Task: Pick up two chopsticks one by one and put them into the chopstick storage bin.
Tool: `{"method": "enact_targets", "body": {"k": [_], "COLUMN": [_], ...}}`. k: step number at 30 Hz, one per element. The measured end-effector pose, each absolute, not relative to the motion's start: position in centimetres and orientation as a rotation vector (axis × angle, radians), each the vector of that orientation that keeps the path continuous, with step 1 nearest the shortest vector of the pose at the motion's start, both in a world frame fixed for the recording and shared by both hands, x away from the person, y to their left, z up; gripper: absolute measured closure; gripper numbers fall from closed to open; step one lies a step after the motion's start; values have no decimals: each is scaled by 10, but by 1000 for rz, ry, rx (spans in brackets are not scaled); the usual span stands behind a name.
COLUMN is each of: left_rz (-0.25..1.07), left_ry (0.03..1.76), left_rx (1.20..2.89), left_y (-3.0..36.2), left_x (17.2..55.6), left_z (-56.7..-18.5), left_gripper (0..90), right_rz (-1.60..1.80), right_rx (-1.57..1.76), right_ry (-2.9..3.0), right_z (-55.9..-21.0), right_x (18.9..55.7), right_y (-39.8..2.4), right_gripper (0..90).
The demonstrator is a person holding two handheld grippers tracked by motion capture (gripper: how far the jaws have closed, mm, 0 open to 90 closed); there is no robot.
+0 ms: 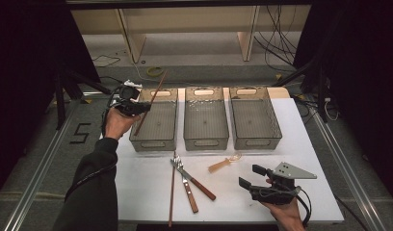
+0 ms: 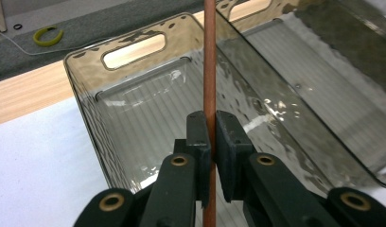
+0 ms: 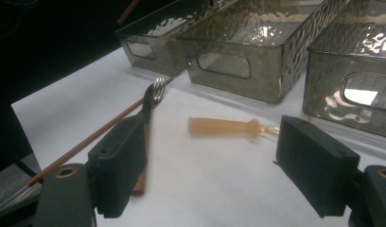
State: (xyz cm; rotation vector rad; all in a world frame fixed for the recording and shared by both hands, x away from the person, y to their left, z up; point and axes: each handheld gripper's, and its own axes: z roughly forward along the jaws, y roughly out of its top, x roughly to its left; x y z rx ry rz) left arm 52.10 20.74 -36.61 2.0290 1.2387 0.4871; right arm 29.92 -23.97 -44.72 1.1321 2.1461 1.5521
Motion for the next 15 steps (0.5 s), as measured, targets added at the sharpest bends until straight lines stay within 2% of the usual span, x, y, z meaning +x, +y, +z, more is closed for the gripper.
{"method": "enact_targets", "body": {"k": [15], "left_rz": [467], "left_ry": [1315], "left_rx": [2032], "left_y": [213], "left_x": [531], "left_z": [-401], "left_gripper": [837], "right_rz": [1557], "right_rx": [1130], "right_ry": [2154], "right_z": [-448], "right_x": [299], "right_y": [-239], "right_gripper": [260]}}
